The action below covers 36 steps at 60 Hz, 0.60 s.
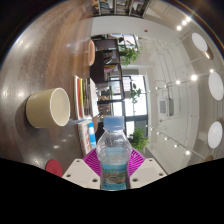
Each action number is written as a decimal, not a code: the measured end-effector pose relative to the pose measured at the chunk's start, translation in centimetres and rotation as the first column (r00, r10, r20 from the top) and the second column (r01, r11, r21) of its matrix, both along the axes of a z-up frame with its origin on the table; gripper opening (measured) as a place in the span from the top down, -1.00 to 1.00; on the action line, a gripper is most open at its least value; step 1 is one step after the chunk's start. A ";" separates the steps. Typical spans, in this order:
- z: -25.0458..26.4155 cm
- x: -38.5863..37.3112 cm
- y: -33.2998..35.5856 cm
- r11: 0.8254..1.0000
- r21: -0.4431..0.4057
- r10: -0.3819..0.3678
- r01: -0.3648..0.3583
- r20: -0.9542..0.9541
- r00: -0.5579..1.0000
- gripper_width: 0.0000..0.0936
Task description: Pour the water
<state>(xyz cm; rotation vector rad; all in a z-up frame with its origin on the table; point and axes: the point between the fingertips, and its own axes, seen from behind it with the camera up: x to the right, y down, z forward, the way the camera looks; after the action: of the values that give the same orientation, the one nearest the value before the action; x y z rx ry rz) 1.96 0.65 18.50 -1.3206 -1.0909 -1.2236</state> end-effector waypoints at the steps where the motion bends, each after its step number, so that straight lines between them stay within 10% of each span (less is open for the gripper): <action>1: -0.1 -0.2 0.5 1.000 -0.002 0.009 -0.009 0.042 0.999 0.39; 21: -2.1 -4.8 2.9 0.990 -0.049 0.126 -0.130 0.709 0.694 0.38; 36: -2.5 -4.3 3.3 0.990 -0.063 0.133 -0.128 0.736 0.664 0.38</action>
<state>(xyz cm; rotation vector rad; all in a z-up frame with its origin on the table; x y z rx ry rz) -2.38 3.91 15.99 -0.6951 -1.7243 -1.7052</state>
